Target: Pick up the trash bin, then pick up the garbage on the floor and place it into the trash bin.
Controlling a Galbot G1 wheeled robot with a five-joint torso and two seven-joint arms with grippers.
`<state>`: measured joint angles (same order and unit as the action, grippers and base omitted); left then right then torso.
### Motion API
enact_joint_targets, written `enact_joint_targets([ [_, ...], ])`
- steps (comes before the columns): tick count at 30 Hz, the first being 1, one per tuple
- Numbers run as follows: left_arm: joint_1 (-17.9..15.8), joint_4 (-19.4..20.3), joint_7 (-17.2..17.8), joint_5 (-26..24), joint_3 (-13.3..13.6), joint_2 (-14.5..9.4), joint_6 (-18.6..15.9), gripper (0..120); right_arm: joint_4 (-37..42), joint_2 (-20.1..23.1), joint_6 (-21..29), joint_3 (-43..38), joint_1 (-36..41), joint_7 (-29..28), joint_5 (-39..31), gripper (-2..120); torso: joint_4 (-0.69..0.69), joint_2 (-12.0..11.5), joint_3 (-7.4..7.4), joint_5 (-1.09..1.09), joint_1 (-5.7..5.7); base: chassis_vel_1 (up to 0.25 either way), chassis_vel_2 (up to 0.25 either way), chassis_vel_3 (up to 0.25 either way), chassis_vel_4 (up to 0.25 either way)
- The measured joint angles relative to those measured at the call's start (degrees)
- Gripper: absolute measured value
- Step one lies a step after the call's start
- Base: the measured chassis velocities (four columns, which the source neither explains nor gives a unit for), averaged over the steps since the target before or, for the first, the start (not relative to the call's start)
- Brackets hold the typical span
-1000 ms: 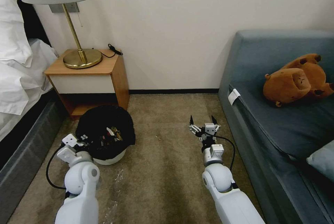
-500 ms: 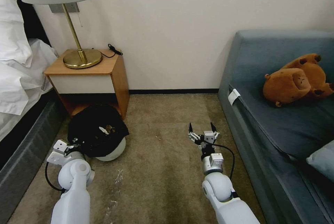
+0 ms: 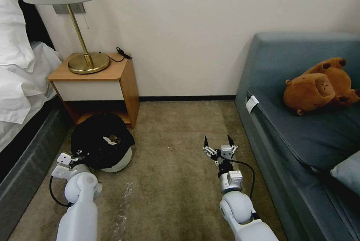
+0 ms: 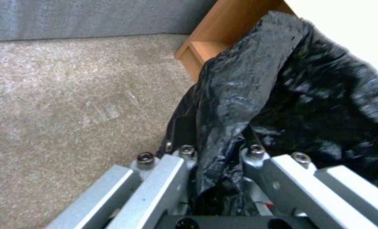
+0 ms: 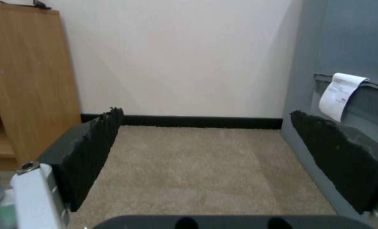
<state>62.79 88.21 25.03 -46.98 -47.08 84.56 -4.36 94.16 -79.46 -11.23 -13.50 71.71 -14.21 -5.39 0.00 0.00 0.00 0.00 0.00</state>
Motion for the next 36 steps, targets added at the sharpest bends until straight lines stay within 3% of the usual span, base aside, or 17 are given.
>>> enact_joint_targets([
  [12,0.50,0.31,-1.29,0.60,0.27,0.21,0.79,51,-0.21,0.01,-0.90,-0.34,0.39,0.28,0.31,97,0.00,0.00,0.00,-0.01,0.00,0.000,0.000,0.000,0.000],
  [13,0.63,0.49,-1.35,0.77,0.27,0.23,0.90,59,-0.33,-0.01,-1.01,-0.34,0.36,0.36,0.36,96,0.00,0.00,0.00,-0.01,0.00,0.000,0.000,0.000,0.000],
  [22,2.05,2.78,-1.67,2.52,0.25,0.43,1.38,84,0.23,-0.30,-0.41,-0.84,0.55,2.64,1.30,96,0.00,0.00,0.00,-0.01,0.00,0.000,0.000,0.000,0.000],
  [23,2.99,4.31,-3.13,4.65,0.19,0.65,1.86,92,1.60,0.02,1.04,-1.06,1.03,3.95,1.26,98,-0.01,0.00,0.00,0.02,0.00,0.000,0.000,0.000,0.000],
  [24,4.31,6.17,-7.00,11.91,-0.30,1.05,4.30,96,2.19,0.00,1.67,-0.92,1.01,4.14,0.82,99,0.00,0.00,0.00,0.00,0.00,0.000,0.000,0.000,0.000],
  [25,4.31,6.17,-7.00,11.91,-0.30,1.05,4.30,96,2.19,0.00,1.67,-0.92,1.01,4.14,0.82,99,0.00,0.00,0.00,0.00,0.00,0.000,0.000,0.000,0.000],
  [28,6.54,10.66,-14.48,22.99,-0.40,1.03,7.23,98,1.90,-0.62,1.40,-0.81,0.11,3.56,0.51,100,0.01,0.00,0.00,0.00,0.00,0.000,0.000,0.000,0.000],
  [29,6.54,10.66,-14.48,22.99,-0.40,1.03,7.23,98,1.90,-0.62,1.40,-0.81,0.11,3.56,0.51,100,0.01,0.00,0.00,0.00,0.00,0.000,0.000,0.000,0.000],
  [31,7.63,14.09,-21.24,29.68,-0.48,1.10,8.00,98,1.94,-0.99,1.56,-0.50,-0.09,2.08,0.09,100,0.00,0.00,0.00,-0.01,0.00,0.000,0.000,0.000,0.000],
  [36,8.96,17.81,-23.47,32.78,0.44,1.49,5.95,98,1.42,-1.26,-0.31,-0.59,-0.22,1.56,0.24,100,0.00,0.00,0.00,-0.01,0.00,0.000,0.000,0.000,0.000],
])
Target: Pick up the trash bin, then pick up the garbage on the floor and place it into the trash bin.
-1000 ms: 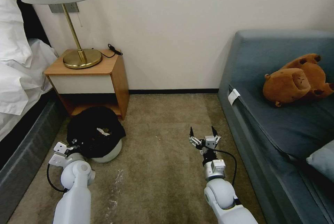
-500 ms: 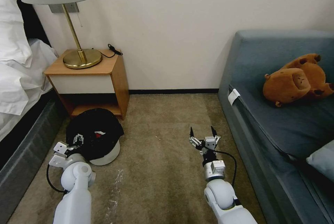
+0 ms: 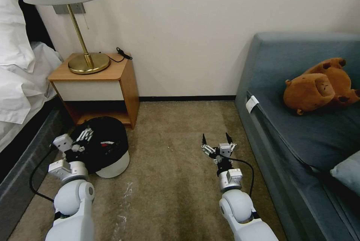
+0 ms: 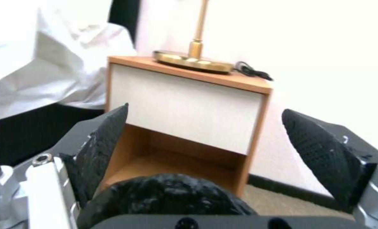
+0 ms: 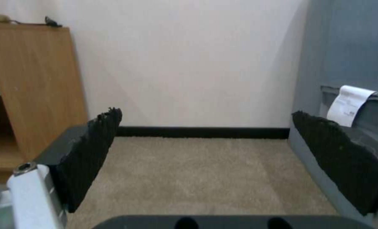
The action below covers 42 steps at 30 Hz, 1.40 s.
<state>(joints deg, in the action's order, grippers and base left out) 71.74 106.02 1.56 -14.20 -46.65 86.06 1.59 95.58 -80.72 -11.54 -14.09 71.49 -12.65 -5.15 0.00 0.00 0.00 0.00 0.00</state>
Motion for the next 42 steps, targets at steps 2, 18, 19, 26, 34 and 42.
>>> enact_joint_targets([
  [2,0.96,1.24,-1.62,1.70,0.28,0.62,-1.12,98,-0.45,-0.09,-1.46,-0.24,-0.08,-0.24,0.04,100,0.00,0.00,0.00,0.00,0.00,0.000,0.000,0.000,0.000],
  [18,5.98,0.16,-11.66,8.41,2.55,1.07,-0.99,98,-3.36,-0.60,-4.18,-2.11,0.14,-0.80,2.27,100,0.00,0.00,0.00,0.00,0.00,0.000,0.000,0.000,0.000],
  [19,5.98,0.16,-11.66,8.41,2.55,1.07,-0.99,98,-3.36,-0.60,-4.18,-2.11,0.14,-0.80,2.27,100,0.00,0.00,0.00,0.00,0.00,0.000,0.000,0.000,0.000],
  [26,5.52,-1.00,-12.44,7.96,2.28,0.90,1.38,99,-3.39,-0.55,-4.18,-2.44,-0.17,-0.47,2.42,100,0.00,0.00,0.00,0.00,0.00,0.000,0.000,0.000,0.000],
  [34,5.32,-1.42,-13.38,6.46,2.43,0.89,2.04,98,-3.63,-0.34,-4.47,-3.10,0.00,0.71,2.47,100,0.00,0.00,0.00,0.01,0.00,0.000,0.000,0.000,0.000],
  [42,6.27,-1.78,-11.95,2.48,5.45,-1.20,-0.25,99,-4.37,-0.97,-4.50,-3.62,0.02,0.28,2.62,100,0.00,0.00,0.00,0.00,0.00,0.000,0.000,0.000,0.000],
])
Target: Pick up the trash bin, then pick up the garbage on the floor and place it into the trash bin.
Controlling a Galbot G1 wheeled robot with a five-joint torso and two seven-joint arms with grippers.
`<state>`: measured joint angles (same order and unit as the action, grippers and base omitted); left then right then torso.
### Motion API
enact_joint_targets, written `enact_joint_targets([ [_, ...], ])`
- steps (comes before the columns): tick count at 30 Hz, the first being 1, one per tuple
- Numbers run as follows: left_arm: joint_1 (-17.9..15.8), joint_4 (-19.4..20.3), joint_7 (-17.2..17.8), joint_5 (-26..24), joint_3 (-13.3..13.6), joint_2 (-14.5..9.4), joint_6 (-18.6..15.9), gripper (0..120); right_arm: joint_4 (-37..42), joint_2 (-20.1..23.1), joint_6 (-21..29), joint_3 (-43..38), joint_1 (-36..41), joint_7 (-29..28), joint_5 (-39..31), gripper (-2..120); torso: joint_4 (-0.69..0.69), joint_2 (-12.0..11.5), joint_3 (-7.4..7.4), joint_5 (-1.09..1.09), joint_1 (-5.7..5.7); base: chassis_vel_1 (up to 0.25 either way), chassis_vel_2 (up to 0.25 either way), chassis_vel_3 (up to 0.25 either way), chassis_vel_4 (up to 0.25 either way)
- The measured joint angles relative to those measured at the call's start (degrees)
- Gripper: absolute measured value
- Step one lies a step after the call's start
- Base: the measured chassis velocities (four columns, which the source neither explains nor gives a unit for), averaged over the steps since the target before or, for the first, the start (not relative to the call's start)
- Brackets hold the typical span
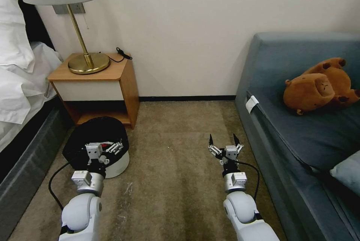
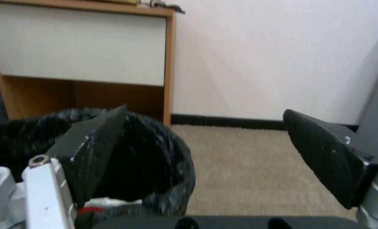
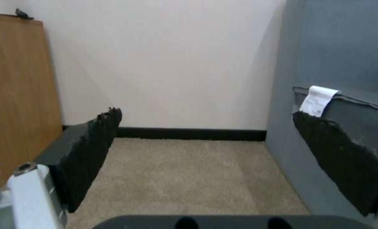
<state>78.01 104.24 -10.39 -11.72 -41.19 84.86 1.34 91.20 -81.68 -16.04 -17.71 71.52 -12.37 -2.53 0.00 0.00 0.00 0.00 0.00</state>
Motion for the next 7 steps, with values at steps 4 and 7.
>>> enact_joint_targets([
  [4,0.11,-1.09,1.08,-0.02,0.35,-0.50,0.22,99,-0.07,-0.16,-0.05,-0.01,0.10,0.00,0.07,100,0.01,0.00,0.00,0.00,0.00,0.000,0.000,0.000,0.000],
  [7,0.06,-1.61,1.81,0.02,0.49,-0.54,0.46,99,-0.08,-0.24,-0.05,-0.01,0.12,-0.01,0.13,100,0.01,0.00,0.00,0.01,0.00,0.000,0.000,0.000,0.000],
])
